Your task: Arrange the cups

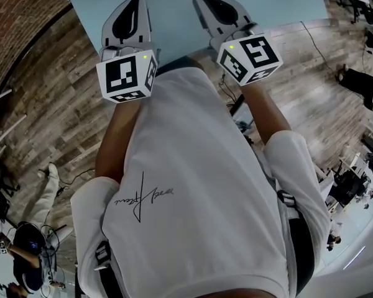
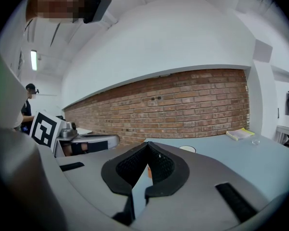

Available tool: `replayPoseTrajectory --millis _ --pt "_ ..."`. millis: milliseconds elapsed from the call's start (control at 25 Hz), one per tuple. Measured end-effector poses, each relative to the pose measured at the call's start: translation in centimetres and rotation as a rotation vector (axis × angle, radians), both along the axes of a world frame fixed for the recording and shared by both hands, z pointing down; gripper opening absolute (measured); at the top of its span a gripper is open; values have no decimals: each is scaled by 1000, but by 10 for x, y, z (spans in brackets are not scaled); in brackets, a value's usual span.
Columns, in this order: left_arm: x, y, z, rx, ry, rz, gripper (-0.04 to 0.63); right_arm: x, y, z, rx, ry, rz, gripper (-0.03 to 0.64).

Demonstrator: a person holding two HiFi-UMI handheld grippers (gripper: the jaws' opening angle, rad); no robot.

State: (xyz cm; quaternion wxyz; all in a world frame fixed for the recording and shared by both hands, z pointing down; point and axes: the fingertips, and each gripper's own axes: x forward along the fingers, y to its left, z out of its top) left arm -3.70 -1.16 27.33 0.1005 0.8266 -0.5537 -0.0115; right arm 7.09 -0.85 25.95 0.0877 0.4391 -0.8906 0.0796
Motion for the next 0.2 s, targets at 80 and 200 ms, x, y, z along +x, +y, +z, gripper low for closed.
replayPoseTrajectory --millis 80,200 --pt "2 1 1 -2 0 4 9 3 0 1 -2 2 9 18" --pt "5 4 1 -5 -2 10 9 6 0 3 -3 14 19 18"
